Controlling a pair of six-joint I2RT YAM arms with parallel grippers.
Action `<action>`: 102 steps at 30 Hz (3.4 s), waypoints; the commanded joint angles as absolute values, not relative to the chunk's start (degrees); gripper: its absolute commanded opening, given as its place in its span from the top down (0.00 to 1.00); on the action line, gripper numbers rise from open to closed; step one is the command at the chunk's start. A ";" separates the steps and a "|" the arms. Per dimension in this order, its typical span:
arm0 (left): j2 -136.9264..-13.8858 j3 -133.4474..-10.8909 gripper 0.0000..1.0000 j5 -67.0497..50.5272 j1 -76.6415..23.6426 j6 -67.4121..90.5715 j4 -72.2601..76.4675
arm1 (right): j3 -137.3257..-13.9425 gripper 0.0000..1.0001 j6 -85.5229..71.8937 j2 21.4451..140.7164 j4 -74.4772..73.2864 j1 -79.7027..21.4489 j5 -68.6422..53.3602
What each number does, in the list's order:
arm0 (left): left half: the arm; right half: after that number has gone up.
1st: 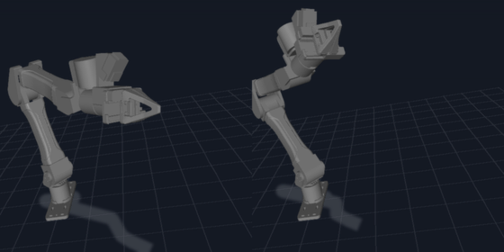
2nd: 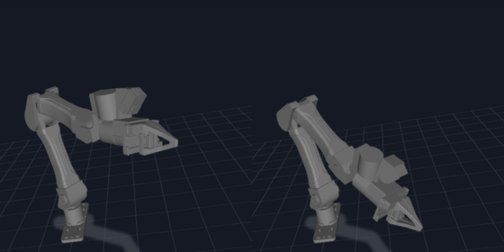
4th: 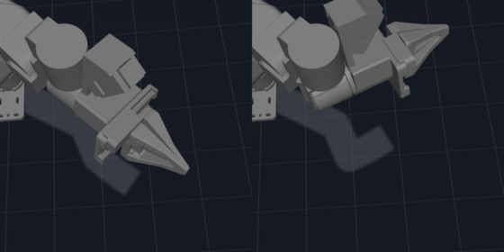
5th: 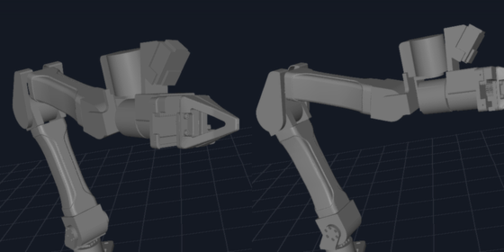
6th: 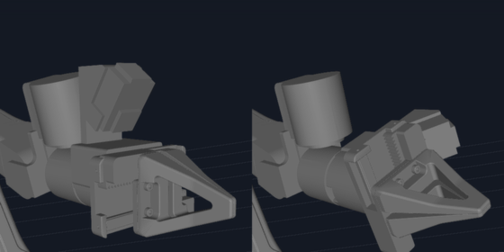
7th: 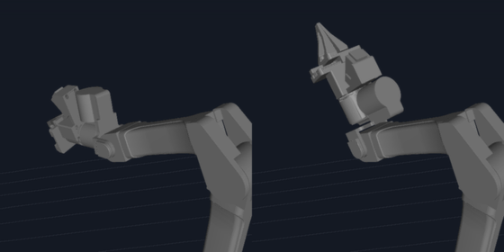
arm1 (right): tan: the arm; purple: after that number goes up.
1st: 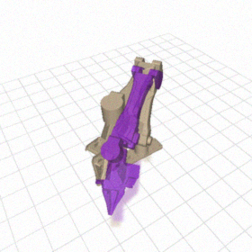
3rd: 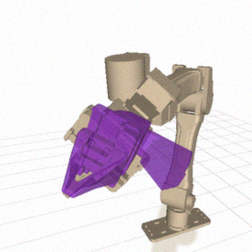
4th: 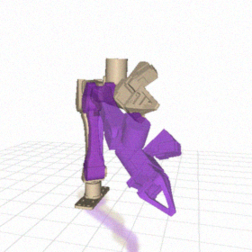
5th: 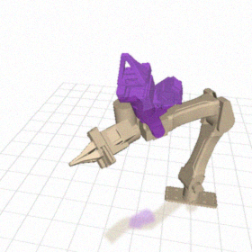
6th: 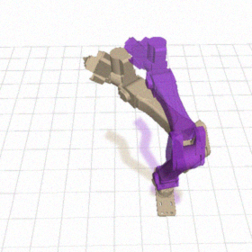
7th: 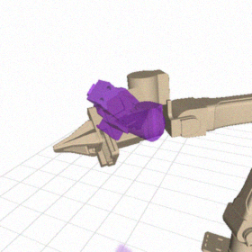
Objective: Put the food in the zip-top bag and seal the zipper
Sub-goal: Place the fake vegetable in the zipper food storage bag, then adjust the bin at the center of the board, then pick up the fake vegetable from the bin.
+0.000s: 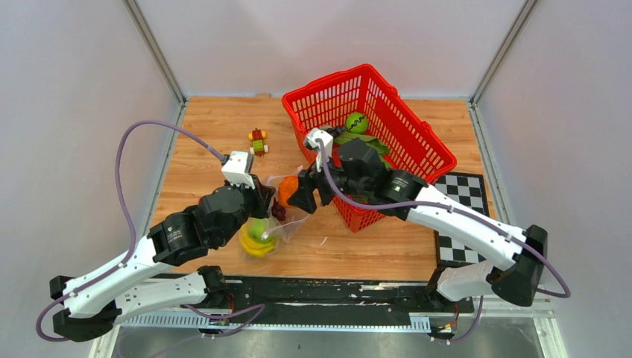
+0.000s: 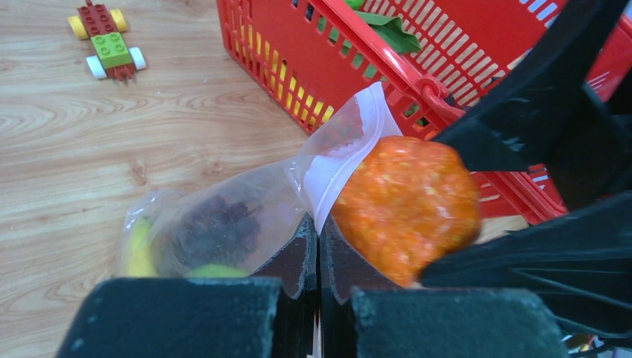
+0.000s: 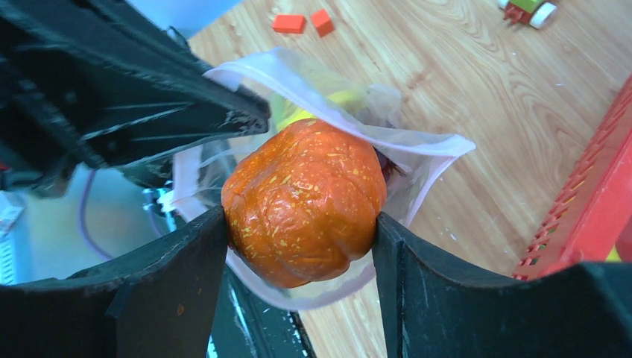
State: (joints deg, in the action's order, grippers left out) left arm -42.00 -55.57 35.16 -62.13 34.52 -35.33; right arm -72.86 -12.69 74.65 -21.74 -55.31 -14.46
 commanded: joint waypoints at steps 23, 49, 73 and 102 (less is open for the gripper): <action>-41.20 -58.45 1.00 34.91 -62.04 33.24 -33.60 | -75.50 0.16 -8.84 72.84 -18.15 -58.36 -6.24; -39.81 -56.95 1.00 36.08 -62.00 34.36 -34.19 | -74.04 0.44 2.38 82.83 -51.53 -25.28 -21.78; -36.13 -55.99 1.00 38.35 -62.01 35.76 -36.01 | -81.70 0.22 7.29 95.78 -54.20 -36.94 -15.24; -37.19 -55.37 1.00 37.08 -62.04 35.45 -34.51 | -71.44 0.30 3.64 100.61 -48.83 -36.65 -16.58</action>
